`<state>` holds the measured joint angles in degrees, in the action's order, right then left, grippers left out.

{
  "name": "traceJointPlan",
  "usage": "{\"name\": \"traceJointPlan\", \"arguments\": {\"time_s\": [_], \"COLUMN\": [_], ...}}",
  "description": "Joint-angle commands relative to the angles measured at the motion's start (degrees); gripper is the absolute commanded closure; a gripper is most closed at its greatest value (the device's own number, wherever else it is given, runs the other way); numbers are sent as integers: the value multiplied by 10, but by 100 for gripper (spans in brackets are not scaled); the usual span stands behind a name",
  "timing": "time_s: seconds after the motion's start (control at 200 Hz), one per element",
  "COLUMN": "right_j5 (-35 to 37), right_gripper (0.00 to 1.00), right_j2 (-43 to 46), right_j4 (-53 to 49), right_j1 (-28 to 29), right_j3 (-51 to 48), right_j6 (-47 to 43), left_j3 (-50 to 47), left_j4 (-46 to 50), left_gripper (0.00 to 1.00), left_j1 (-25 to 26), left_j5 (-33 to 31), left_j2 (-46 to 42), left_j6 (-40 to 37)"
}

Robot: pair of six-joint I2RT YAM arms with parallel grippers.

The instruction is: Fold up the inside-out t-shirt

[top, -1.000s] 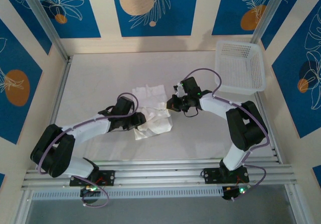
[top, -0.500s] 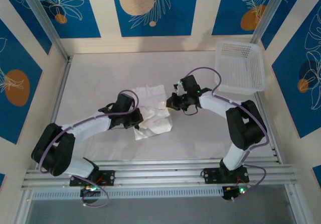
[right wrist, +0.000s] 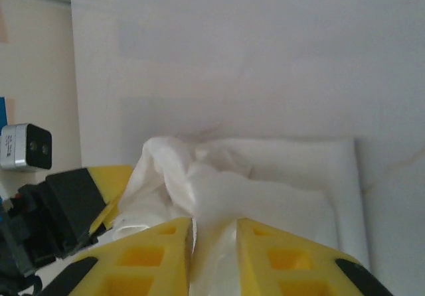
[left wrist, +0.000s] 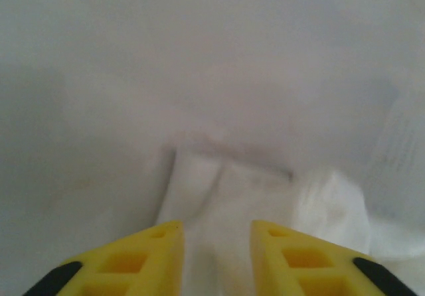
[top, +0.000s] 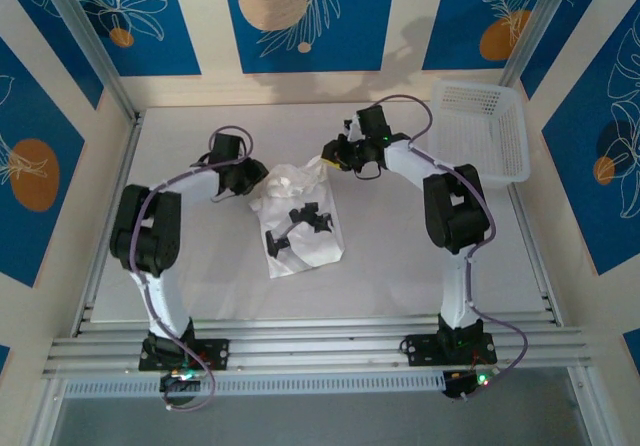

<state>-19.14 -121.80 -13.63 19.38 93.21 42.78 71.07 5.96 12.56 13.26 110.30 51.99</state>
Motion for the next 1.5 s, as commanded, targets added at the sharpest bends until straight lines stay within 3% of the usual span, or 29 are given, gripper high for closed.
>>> {"name": "traceJointPlan", "arguments": {"time_s": [0.0,0.135,0.32,0.405,0.5,0.595,0.755,1.04,1.175,1.32,1.42,1.49], "right_j5": [-15,17,39,21,-10,-9,3,31,29,24,25,42], "right_gripper": [71,59,47,58,84,97,100,98,93,85,77,70], "right_j2": [-14,10,66,76,79,86,47,-104,-161,-184,-167,-118], "right_j4": [-40,-97,-65,-38,-43,-30,-7,-43,-81,-107,-160,-159], "right_j1": [-18,-30,-28,-12,10,41,69,48,46,47,41,38], "right_j3": [58,59,-77,-124,-136,-146,-122,73,179,242,263,219], "right_j6": [-30,-104,-193,-216,-206,-188,-155,-136,-141,-138,-154,-171], "left_j3": [77,104,-10,-63,-97,-138,-122,11,18,32,14,-10], "left_j4": [-18,5,18,30,73,46,52,7,-60,-88,-107,-95], "left_gripper": [59,46,42,45,84,100,100,100,83,77,64,53], "left_j1": [-26,-59,-63,-28,1,40,92,53,4,-30,-48,-50], "left_j5": [31,31,5,-9,16,64,1,-32,-27,-10,22,14], "left_j2": [30,25,-81,-125,-148,-158,-115,13,21,44,36,-1], "left_j6": [-25,-59,-133,-206,-222,-167,-108,-87,-54,-41,-32,-55]}}
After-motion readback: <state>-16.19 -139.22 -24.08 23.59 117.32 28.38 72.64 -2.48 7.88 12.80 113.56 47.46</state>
